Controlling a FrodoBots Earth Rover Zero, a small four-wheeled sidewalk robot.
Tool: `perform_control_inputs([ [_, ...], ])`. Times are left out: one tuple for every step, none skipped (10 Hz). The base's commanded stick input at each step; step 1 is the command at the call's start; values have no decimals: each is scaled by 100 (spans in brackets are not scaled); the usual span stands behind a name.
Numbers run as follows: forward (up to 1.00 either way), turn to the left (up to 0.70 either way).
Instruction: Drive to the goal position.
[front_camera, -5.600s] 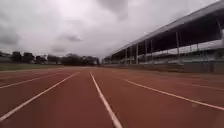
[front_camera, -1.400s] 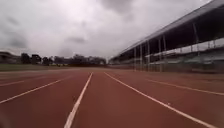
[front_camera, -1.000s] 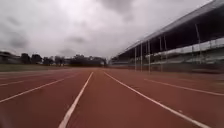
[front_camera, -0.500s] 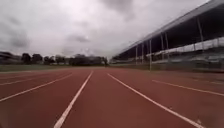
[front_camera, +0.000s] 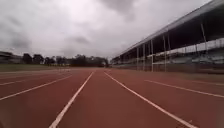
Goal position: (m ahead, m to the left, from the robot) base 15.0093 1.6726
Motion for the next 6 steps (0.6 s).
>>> perform_control_inputs([
  [70,0],
  [70,0],
  [70,0],
  [70,0],
  [70,0],
  [70,0],
])
